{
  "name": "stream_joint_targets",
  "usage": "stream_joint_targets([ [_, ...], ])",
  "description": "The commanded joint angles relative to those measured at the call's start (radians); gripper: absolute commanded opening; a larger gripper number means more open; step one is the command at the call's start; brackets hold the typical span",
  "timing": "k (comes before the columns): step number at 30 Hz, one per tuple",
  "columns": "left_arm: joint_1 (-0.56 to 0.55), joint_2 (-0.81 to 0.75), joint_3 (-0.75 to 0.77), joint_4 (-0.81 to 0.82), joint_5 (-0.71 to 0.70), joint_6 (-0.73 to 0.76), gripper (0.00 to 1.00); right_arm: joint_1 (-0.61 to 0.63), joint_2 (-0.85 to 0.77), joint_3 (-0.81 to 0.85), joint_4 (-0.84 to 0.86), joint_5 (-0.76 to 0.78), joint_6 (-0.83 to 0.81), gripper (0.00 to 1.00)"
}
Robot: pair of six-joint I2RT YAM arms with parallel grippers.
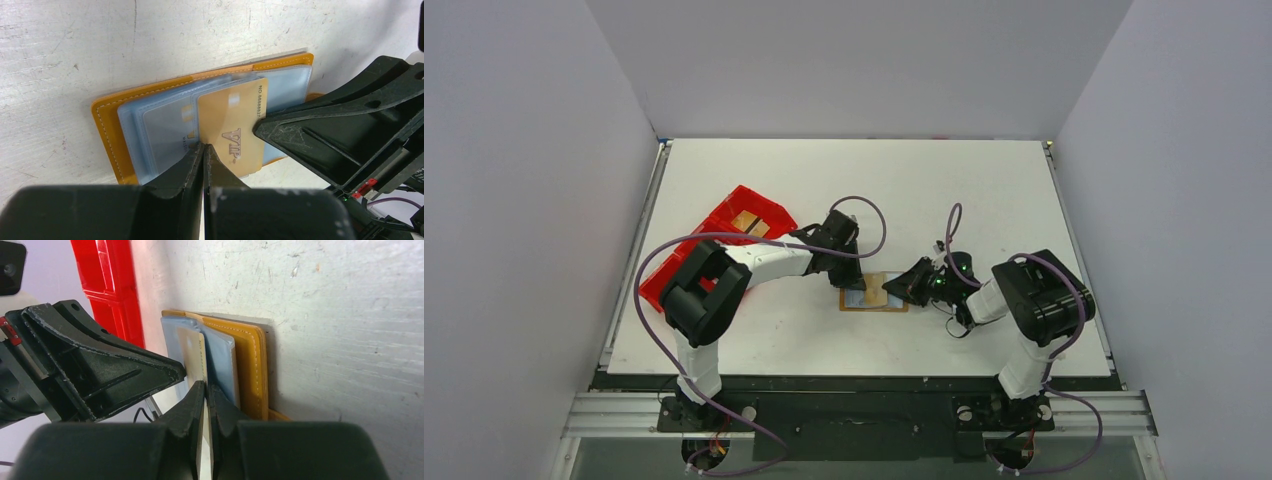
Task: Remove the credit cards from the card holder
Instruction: Remove the credit card from the card holder.
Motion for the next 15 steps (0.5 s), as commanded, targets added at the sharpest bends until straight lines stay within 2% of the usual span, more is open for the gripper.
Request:
stream_joint_targets([
  [1,0.019,0.076,-0.041,-0.093,-0.113,0.04,0.0,-0.011,0.018,-0.024,0.073,0.015,0.012,0.04],
  [6,0.018,0.073,-0.042,-0.092,-0.113,0.039,0.0,-0.011,0.044,-0.034,0.141,0.008,0.052,0.06],
  [15,0.019,0.075,-0.042,-0.093,-0.112,0.039,0.0,-0.014,0.068,-0.059,0.236,0.007,0.101,0.03],
])
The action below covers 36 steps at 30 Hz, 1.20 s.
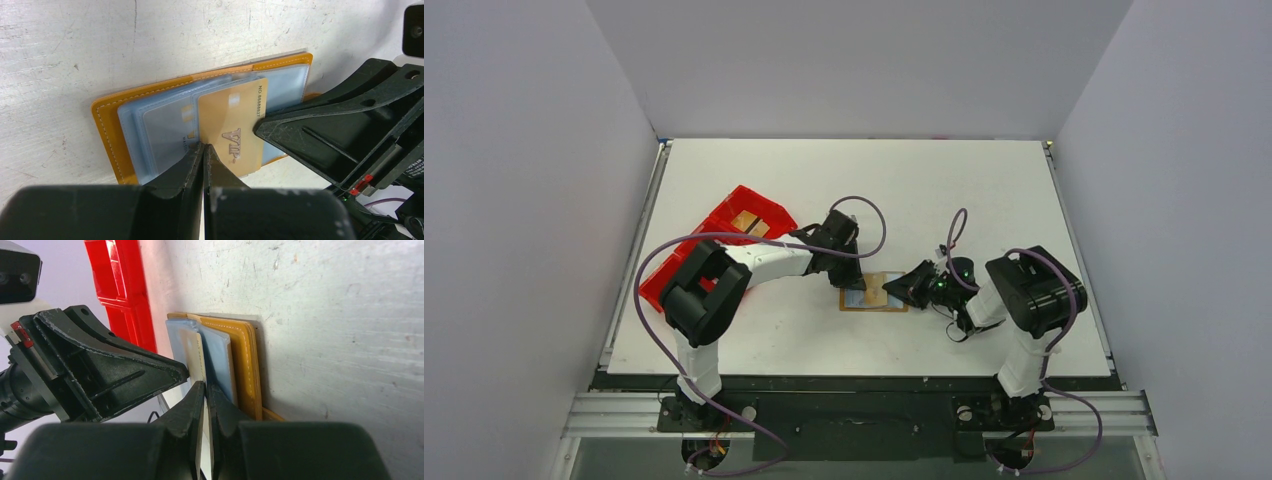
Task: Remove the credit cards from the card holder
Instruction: Remove the credit card from the card holder.
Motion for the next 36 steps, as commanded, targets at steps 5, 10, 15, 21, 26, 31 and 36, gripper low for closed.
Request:
stream_joint_targets([
  [5,0.019,0.072,-0.044,-0.094,-0.114,0.039,0.0,-0.015,0.012,-0.025,0.096,0.005,0.024,0.0],
  [10,0.019,0.075,-0.044,-0.094,-0.114,0.037,0.0,-0.024,0.02,-0.035,0.13,0.003,0.04,0.0],
  [15,0.02,0.078,-0.043,-0.096,-0.117,0.038,0.0,-0.037,0.017,-0.044,0.136,0.001,0.041,0.0],
  [21,0.024,0.077,-0.045,-0.098,-0.117,0.038,0.0,-0.058,-0.008,-0.047,0.07,0.003,-0.006,0.0],
  [26,0.027,0.075,-0.045,-0.097,-0.117,0.041,0.0,-0.067,-0.054,-0.042,-0.023,0.011,-0.062,0.0],
  [31,0.027,0.075,-0.042,-0.094,-0.113,0.044,0.0,-0.082,-0.135,-0.027,-0.179,0.027,-0.145,0.0],
  [36,0.028,0.072,-0.025,-0.093,-0.11,0.047,0.0,-0.089,-0.205,0.001,-0.333,0.049,-0.207,0.0],
])
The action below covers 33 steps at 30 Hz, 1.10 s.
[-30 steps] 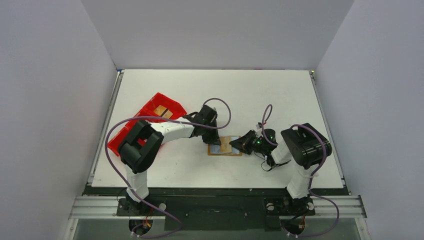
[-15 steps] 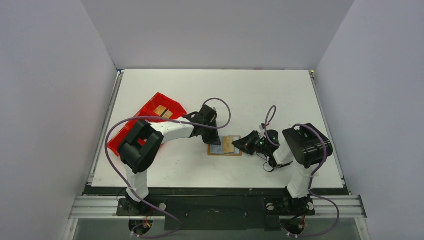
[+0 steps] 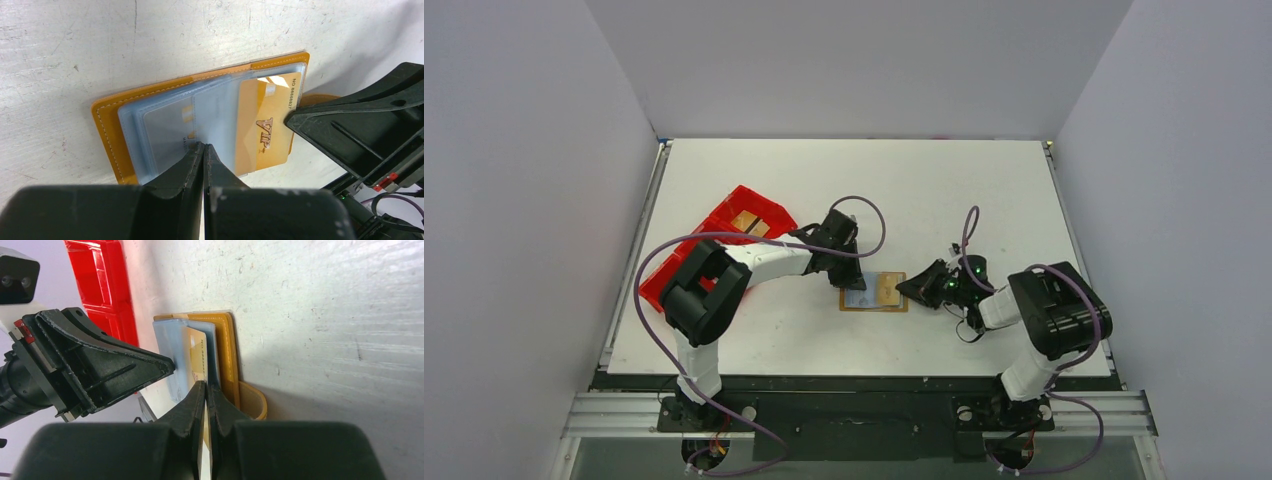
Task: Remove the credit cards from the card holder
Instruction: Remove the credit card from the card holder.
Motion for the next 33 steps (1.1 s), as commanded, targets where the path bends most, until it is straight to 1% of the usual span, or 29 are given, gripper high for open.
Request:
stream_joint_targets([
  [1,0.022,0.069,-0.019,-0.095,-0.121,0.05,0.0,-0.013,-0.08,0.036,-0.162,0.054,-0.105,0.0],
  [10,0.023,0.061,0.018,-0.101,-0.117,0.065,0.0,-0.025,-0.176,0.095,-0.325,0.066,-0.154,0.0],
  [23,0.037,-0.019,0.132,-0.121,-0.087,0.104,0.0,-0.022,-0.259,0.178,-0.396,0.03,-0.132,0.0],
  [25,0.044,-0.044,0.141,-0.125,-0.081,0.113,0.07,-0.02,-0.276,0.192,-0.41,0.029,-0.127,0.0],
  [26,0.051,-0.063,0.142,-0.126,-0.075,0.117,0.13,-0.019,-0.288,0.198,-0.416,0.029,-0.126,0.0],
  [27,0.055,-0.074,0.14,-0.125,-0.071,0.119,0.17,-0.016,-0.293,0.207,-0.427,0.028,-0.125,0.0],
  [28,0.064,-0.097,0.133,-0.124,-0.061,0.12,0.23,-0.014,-0.301,0.211,-0.43,0.023,-0.125,0.0],
  [29,0.071,-0.109,0.125,-0.113,-0.052,0.12,0.25,-0.011,-0.306,0.218,-0.433,0.022,-0.119,0.0],
  [30,0.084,-0.138,0.105,-0.103,-0.027,0.118,0.31,-0.008,-0.313,0.224,-0.435,0.018,-0.116,0.0],
  [33,0.116,-0.2,0.052,-0.032,0.068,0.108,0.35,0.01,-0.323,0.246,-0.434,0.019,-0.099,0.0],
])
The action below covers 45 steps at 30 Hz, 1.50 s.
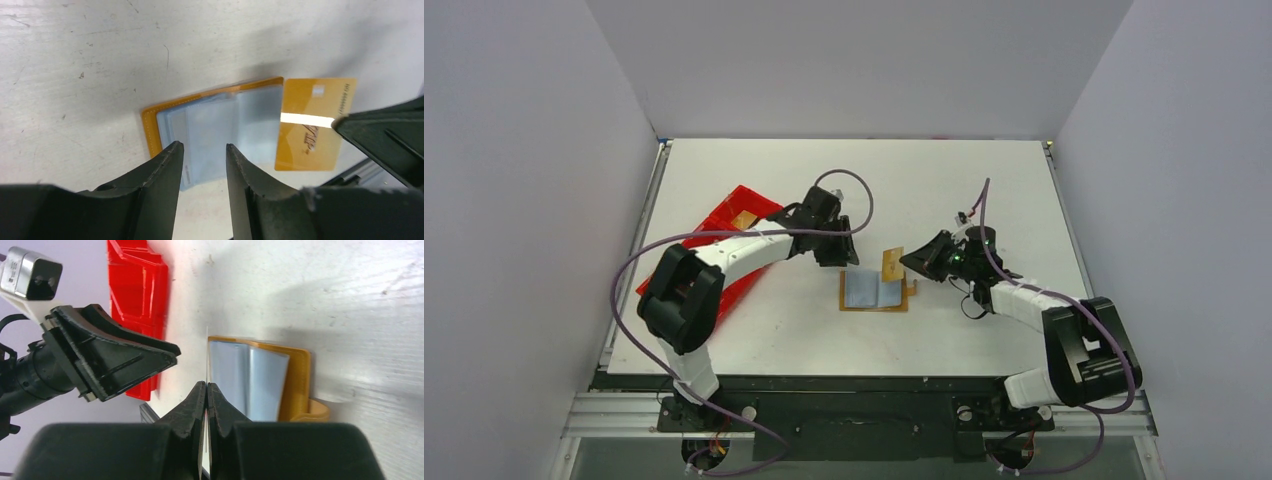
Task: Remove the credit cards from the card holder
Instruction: Remove the credit card from the card holder, then place the credit card in the storage box.
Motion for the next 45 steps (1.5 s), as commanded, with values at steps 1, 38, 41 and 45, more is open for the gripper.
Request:
stream_joint_targets([
  [1,0.062,-0.159,-0.059,0.094,0.122,-0.003,0.36,0.025,-0.04,0.063,0.01,-0.013,0.023,0.0],
  [38,0.249,-0.348,-0.395,0.744,0.62,-0.363,0.22,0.221,0.11,0.202,0.386,-0.093,0.358,0.0],
  [41,0.249,-0.343,-0.398,0.748,0.621,-0.37,0.0,0.222,0.104,0.206,0.354,-0.09,0.334,0.0],
  [45,0.248,-0.345,-0.406,0.751,0.615,-0.373,0.0,0.226,0.082,0.217,0.274,-0.073,0.279,0.28],
])
